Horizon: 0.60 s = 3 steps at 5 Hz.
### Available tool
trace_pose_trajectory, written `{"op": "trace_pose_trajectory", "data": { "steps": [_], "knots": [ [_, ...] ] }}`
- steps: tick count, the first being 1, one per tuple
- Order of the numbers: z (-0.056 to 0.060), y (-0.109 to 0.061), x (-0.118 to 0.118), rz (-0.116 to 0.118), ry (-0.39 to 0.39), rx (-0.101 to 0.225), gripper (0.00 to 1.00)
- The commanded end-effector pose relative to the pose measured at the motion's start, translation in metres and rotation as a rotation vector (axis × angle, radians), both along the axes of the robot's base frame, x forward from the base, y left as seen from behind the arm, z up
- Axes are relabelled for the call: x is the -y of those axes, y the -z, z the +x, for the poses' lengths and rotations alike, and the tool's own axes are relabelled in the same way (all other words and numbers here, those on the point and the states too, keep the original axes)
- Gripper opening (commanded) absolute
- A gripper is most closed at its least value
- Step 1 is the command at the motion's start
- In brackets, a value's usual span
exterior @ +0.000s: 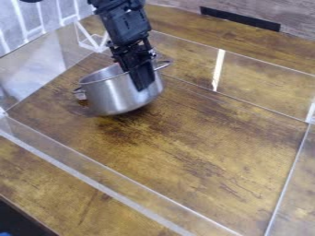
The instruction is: Remove the red object from the silver pot and put it on the table
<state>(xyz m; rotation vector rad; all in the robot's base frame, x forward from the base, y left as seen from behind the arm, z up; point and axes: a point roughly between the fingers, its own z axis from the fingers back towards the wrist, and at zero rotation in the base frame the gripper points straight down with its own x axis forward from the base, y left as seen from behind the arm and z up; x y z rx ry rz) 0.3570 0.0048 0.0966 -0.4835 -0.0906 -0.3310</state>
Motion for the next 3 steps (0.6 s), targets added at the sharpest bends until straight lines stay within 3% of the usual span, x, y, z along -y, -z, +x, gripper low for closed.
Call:
{"op": "trace_pose_trajectory", "data": {
  "steps": [1,3],
  "knots": [
    [0.005,-0.029,0.003,0.023,-0.026,0.046,0.00],
    [0.011,-0.064,0.036,0.060,-0.014,0.061,0.00]
  ]
}}
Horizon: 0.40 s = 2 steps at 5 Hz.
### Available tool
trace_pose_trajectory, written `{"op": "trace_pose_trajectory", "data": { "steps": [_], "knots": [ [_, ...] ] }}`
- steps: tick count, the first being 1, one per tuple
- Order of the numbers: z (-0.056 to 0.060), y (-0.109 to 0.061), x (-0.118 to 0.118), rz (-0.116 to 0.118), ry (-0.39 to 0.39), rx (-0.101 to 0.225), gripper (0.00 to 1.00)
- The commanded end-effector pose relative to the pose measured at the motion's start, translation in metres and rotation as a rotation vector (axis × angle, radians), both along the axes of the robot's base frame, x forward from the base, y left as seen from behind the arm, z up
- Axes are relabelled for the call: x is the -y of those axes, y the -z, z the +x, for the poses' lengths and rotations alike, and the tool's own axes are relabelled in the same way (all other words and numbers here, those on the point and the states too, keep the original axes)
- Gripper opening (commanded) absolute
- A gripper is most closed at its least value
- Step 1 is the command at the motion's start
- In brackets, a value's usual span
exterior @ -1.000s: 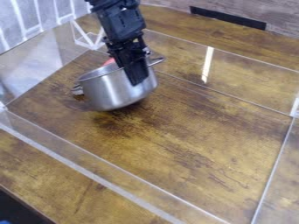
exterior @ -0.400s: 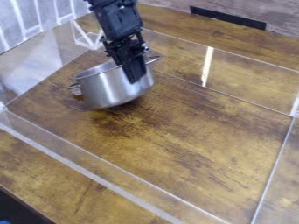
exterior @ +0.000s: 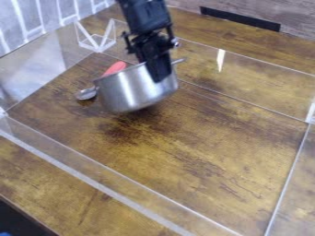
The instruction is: Remove the red object from the silver pot and put it on the table
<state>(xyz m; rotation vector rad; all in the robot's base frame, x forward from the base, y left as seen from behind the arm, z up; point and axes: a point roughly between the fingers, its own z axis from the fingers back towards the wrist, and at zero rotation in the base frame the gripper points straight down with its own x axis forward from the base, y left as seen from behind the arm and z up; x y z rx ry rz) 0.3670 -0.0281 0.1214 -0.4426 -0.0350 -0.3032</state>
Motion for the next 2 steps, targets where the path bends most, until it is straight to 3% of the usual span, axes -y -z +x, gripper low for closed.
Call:
{"op": "trace_pose_trajectory", "data": {
  "steps": [1,2],
  "knots": [
    [0.009,-0.045,0.031,0.002,0.002,0.113,0.00],
    [0.013,-0.042,0.064,-0.009,0.039,0.114,0.00]
  ]
}}
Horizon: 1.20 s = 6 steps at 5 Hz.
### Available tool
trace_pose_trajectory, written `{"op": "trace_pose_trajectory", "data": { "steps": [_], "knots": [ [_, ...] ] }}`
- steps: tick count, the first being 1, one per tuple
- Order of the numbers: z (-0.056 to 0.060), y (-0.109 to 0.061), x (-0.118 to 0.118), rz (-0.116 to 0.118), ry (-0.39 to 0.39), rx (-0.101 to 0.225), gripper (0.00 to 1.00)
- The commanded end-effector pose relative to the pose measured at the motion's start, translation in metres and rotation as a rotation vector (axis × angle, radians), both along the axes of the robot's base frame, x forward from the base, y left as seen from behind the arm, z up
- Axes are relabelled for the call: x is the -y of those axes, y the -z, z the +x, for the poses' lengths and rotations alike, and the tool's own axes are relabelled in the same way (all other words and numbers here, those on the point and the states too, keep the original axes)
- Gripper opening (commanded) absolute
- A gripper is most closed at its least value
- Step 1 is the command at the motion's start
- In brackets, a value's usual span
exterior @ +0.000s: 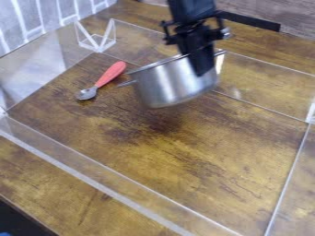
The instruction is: Remove the red object from the silver pot and put it on the table
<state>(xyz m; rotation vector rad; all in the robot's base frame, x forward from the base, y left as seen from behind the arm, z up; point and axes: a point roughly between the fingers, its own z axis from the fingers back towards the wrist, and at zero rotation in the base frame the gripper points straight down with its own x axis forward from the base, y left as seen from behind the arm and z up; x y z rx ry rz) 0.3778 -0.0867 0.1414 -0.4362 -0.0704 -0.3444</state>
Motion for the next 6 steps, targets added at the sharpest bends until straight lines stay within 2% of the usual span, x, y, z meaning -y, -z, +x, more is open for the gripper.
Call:
{"op": "trace_pose_trajectory", "data": {
  "steps": [1,2,3,4,5,6],
  "knots": [
    [-0.002,-0.016,0.032,-0.004,0.040,0.069,0.00],
    [-0.006,-0.001,0.043,0.005,0.052,0.053,0.00],
    [-0.009,0.008,0.042,0.019,0.033,0.023,0.00],
    [-0.007,0.000,0.030,0.061,0.018,0.017,0.00],
    [-0.005,-0.001,0.022,0.106,0.016,0.008,0.00],
    [-0.004,0.004,0.016,0.136,0.016,0.007,0.00]
  ]
}}
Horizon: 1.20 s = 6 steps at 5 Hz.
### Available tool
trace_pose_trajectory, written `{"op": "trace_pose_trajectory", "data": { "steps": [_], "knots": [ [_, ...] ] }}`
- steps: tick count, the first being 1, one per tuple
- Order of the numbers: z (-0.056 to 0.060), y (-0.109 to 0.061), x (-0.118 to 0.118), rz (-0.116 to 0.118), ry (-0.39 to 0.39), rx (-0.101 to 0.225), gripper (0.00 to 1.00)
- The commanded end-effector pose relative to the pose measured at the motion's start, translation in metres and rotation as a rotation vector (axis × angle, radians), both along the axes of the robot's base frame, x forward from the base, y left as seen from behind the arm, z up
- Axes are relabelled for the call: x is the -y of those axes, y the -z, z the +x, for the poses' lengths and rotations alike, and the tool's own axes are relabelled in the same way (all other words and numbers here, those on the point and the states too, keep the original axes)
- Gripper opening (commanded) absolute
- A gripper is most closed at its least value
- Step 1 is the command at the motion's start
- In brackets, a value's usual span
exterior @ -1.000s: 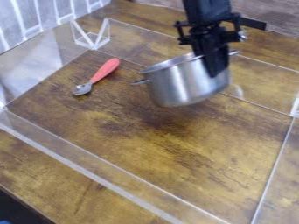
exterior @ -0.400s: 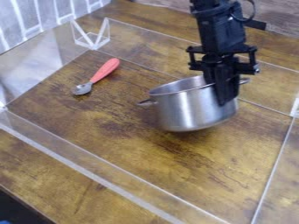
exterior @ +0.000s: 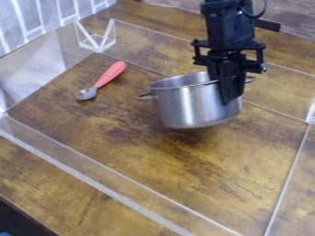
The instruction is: Remove the red object from the silver pot and put it on the table
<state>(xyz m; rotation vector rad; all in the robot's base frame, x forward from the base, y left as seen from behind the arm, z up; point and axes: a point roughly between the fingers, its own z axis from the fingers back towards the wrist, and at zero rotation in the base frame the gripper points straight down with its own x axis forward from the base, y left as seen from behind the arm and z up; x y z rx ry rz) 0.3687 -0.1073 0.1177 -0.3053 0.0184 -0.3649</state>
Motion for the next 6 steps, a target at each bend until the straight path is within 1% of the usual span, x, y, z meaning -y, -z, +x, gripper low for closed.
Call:
{"op": "trace_pose_trajectory", "data": {
  "steps": [1,2,5,6],
  "knots": [
    [0.006,-0.011,-0.007,0.001,-0.012,0.056,0.00],
    [0.007,-0.003,-0.009,0.003,-0.016,0.050,0.00],
    [0.012,0.015,-0.018,0.020,-0.027,0.017,0.00],
    [0.014,0.020,-0.019,0.021,-0.027,0.006,0.00]
  ]
}}
